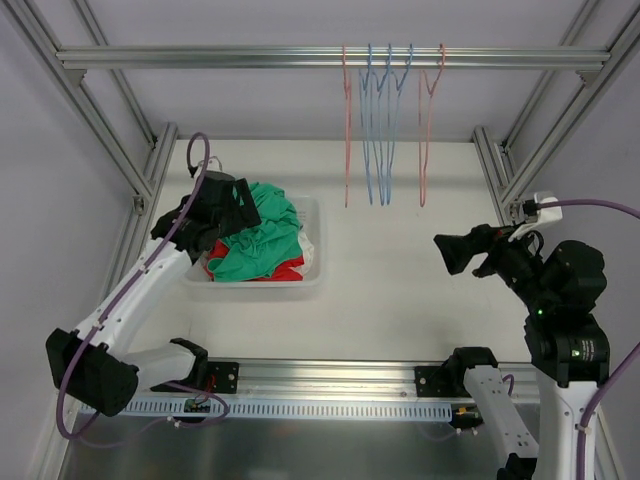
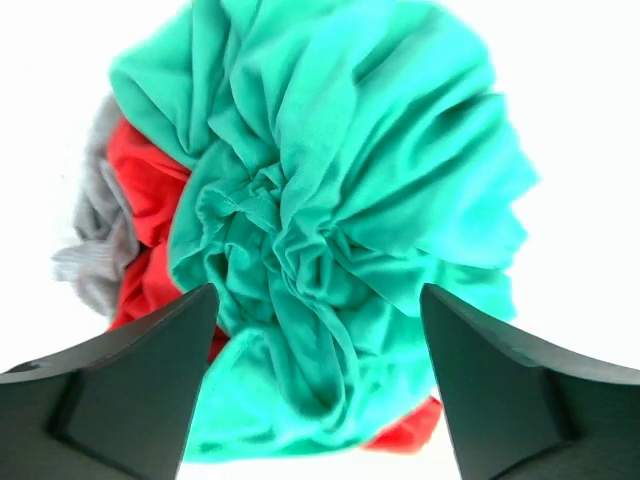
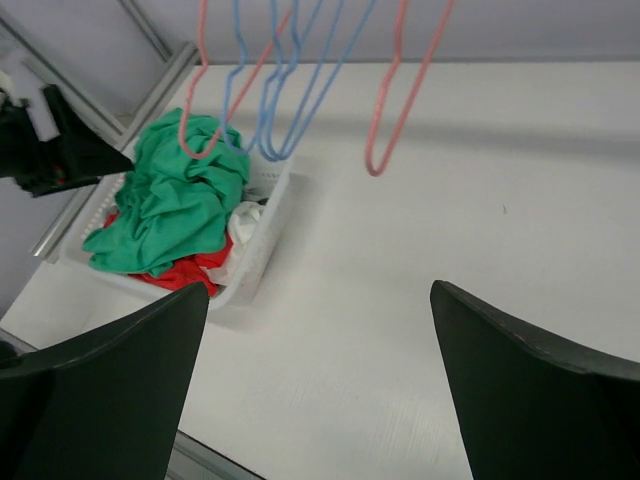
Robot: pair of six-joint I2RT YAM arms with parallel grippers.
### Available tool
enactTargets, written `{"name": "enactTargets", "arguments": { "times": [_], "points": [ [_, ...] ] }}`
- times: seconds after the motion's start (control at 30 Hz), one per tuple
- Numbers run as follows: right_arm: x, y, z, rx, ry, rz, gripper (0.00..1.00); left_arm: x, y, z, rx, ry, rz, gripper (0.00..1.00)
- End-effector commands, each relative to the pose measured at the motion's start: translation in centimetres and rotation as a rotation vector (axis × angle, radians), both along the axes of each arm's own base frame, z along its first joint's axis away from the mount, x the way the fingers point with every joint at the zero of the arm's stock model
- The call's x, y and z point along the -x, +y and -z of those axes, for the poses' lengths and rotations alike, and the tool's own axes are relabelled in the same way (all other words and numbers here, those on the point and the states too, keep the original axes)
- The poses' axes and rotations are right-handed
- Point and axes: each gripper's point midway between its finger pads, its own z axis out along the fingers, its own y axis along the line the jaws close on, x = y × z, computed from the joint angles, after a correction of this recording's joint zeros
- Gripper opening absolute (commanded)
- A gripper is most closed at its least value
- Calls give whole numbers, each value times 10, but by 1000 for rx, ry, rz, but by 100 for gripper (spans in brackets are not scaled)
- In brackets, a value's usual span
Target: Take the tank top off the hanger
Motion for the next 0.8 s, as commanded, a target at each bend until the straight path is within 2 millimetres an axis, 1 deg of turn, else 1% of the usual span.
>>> {"name": "enactTargets", "arguments": {
  "times": [0.0, 0.03, 0.07, 0.1, 0.13, 0.17, 0.2, 0.23, 0.27, 0.33, 0.37, 0.4, 0.43, 0.47, 0.5, 0.53, 0.57, 0.6, 0.67, 0.7, 0.77],
  "points": [
    [-12, -20, 14, 76, 43, 102, 100, 17, 9, -42, -3, -61, 25, 88],
    [-13, -25, 17, 97, 49, 124, 99, 20, 11, -52, 0, -85, 25, 91],
    [-14, -31, 21, 114, 62, 158, 99, 29, 16, -63, 3, -106, 23, 99],
    [-15, -46, 30, 147, 94, 237, 99, 33, 20, -73, -7, -131, 26, 99],
    [-15, -54, 34, 176, 104, 276, 100, 38, 24, -78, -14, -144, 25, 99],
    [-14, -61, 36, 195, 110, 311, 100, 46, 30, -90, -13, -179, 18, 99],
    [-12, -71, 41, 218, 128, 362, 99, 54, 36, -94, -33, -179, 18, 99],
    [-7, -72, 41, 223, 119, 361, 99, 60, 43, -98, -54, -189, 5, 99],
    [-4, -78, 44, 246, 122, 390, 99, 70, 51, -106, -68, -221, 5, 99],
    [5, -84, 53, 265, 160, 412, 99, 85, 64, -106, -113, -218, 1, 99],
    [9, -86, 55, 262, 166, 422, 99, 95, 73, -110, -131, -244, -10, 99],
    [15, -87, 63, 271, 199, 425, 99, 102, 79, -104, -166, -231, -2, 99],
    [19, -87, 66, 276, 208, 423, 99, 106, 84, -103, -182, -234, -7, 99],
    [24, -90, 67, 274, 202, 435, 99, 115, 93, -106, -188, -267, -32, 99],
    [27, -92, 73, 282, 208, 444, 99, 118, 96, -101, -201, -265, -36, 99],
    [29, -92, 74, 286, 194, 438, 99, 124, 102, -103, -201, -296, -54, 99],
    [35, -95, 73, 294, 161, 449, 99, 126, 112, -104, -223, -313, -102, 99],
    [35, -97, 79, 312, 157, 452, 100, 127, 116, -98, -237, -313, -121, 99],
    [37, -101, 84, 334, 150, 465, 99, 129, 117, -104, -211, -369, -129, 99],
    [39, -102, 85, 339, 141, 463, 100, 129, 112, -99, -190, -373, -102, 99],
    [38, -101, 88, 351, 148, 452, 99, 128, 108, -98, -165, -403, -94, 99]
  ]
}}
